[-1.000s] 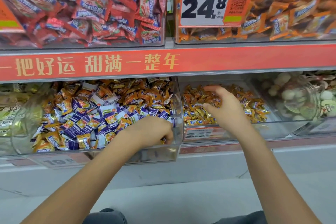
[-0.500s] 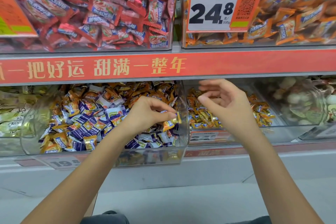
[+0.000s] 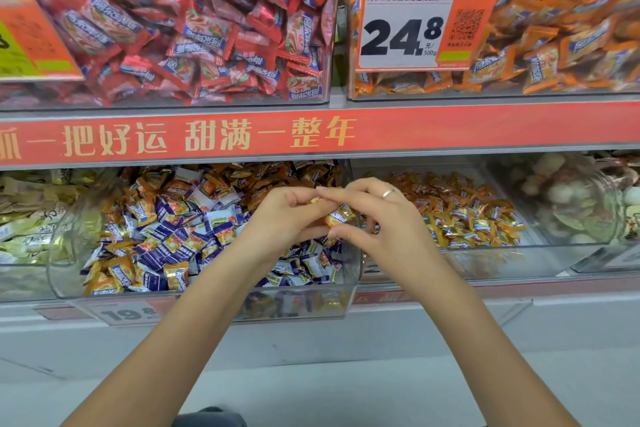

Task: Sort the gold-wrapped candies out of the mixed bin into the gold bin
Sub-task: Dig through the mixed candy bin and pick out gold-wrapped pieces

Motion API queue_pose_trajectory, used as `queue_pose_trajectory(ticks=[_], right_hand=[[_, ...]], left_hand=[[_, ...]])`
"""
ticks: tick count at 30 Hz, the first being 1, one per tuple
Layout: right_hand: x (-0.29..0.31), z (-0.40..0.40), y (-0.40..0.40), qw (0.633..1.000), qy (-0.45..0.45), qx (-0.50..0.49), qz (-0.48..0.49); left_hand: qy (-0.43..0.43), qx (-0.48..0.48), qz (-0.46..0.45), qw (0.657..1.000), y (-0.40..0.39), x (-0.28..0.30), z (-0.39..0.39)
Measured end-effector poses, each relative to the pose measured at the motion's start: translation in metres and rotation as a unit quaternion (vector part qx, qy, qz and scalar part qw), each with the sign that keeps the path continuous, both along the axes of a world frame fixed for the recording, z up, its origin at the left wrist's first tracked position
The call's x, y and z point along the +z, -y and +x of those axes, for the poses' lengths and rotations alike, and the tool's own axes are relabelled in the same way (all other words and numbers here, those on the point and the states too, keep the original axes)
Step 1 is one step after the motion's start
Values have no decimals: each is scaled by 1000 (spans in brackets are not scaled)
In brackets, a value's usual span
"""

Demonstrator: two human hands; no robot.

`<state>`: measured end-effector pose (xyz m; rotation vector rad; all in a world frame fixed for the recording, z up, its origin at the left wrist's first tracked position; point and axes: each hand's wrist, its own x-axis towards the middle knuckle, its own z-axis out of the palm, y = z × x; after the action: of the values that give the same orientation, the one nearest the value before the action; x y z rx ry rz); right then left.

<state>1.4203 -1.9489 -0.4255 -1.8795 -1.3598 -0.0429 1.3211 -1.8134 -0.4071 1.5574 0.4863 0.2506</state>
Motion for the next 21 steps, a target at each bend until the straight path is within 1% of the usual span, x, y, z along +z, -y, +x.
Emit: queue_pose_trajectory(ticks=[3,6,8,12,14,18,19,20,21], right_hand=[[-1,1,-4,999,44,-10,-5],[0,1,-6,997,67,-38,8],[-2,2,-7,996,77,-43,9],[-2,4,-6,998,57,-19,33],[1,3,-4,997,26,-14,66],[8,1,-3,984,-102,-30,146],[8,3,-2,979,-119,-49,160],[9,6,0,976,-122,-75,167],[9,11,3,974,-115,-107,161]], left_hand=[[-5,-50,-76,996,-2,3,-3],[35,-76,-155,984,-6,5,-4],[49,-75,-167,982,-6,5,-4],[39,-57,-177,982,-4,1,-1],[42,-33,-202,978,-4,-1,1],[66,15,-276,959,-1,-2,5],[66,17,-268,961,-3,-3,6],[52,17,-212,976,-6,-3,5],[20,11,-90,996,-10,-5,3]])
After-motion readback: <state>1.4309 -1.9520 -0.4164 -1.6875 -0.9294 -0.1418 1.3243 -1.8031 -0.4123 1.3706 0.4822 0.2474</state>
